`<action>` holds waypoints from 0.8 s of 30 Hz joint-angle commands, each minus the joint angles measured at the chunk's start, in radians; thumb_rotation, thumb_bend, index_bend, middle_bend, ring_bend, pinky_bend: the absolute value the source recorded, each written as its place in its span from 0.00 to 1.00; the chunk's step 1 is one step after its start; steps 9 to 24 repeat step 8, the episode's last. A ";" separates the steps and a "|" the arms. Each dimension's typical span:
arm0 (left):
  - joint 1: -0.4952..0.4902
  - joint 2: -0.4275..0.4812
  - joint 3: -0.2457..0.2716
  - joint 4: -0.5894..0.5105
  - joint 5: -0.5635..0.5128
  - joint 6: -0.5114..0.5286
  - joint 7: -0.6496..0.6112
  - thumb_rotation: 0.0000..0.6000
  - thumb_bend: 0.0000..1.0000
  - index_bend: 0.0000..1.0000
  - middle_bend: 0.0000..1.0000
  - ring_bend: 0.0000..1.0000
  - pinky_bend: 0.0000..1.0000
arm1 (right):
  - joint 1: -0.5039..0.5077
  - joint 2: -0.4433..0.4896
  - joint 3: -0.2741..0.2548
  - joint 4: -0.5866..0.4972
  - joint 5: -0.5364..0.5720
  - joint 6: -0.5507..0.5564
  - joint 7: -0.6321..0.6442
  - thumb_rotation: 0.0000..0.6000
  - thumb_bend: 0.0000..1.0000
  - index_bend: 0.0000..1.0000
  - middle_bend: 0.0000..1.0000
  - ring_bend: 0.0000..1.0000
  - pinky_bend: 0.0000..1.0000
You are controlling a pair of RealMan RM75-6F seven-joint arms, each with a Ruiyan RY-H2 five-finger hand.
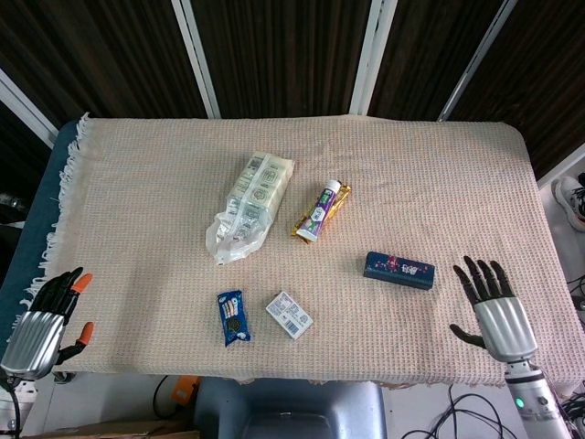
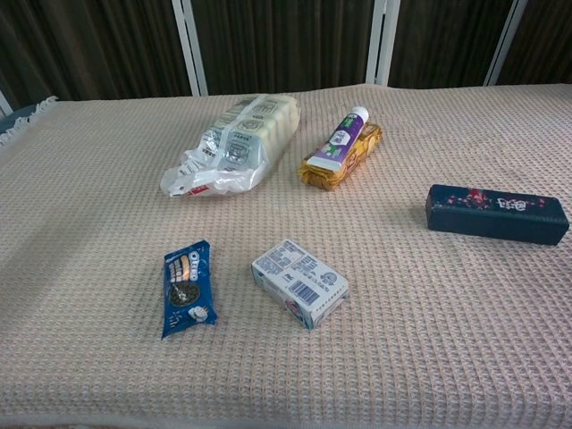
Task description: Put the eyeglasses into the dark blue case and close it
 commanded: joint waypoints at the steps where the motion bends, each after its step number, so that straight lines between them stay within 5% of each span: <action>1: 0.003 -0.004 0.006 0.001 0.011 0.008 0.010 1.00 0.41 0.00 0.00 0.00 0.10 | -0.050 0.058 0.003 -0.062 0.011 0.054 -0.007 1.00 0.27 0.00 0.00 0.00 0.00; 24: 0.003 -0.012 0.011 -0.004 0.017 0.005 0.043 1.00 0.41 0.00 0.00 0.00 0.10 | -0.056 0.093 0.029 -0.089 0.053 0.007 0.014 1.00 0.27 0.00 0.00 0.00 0.00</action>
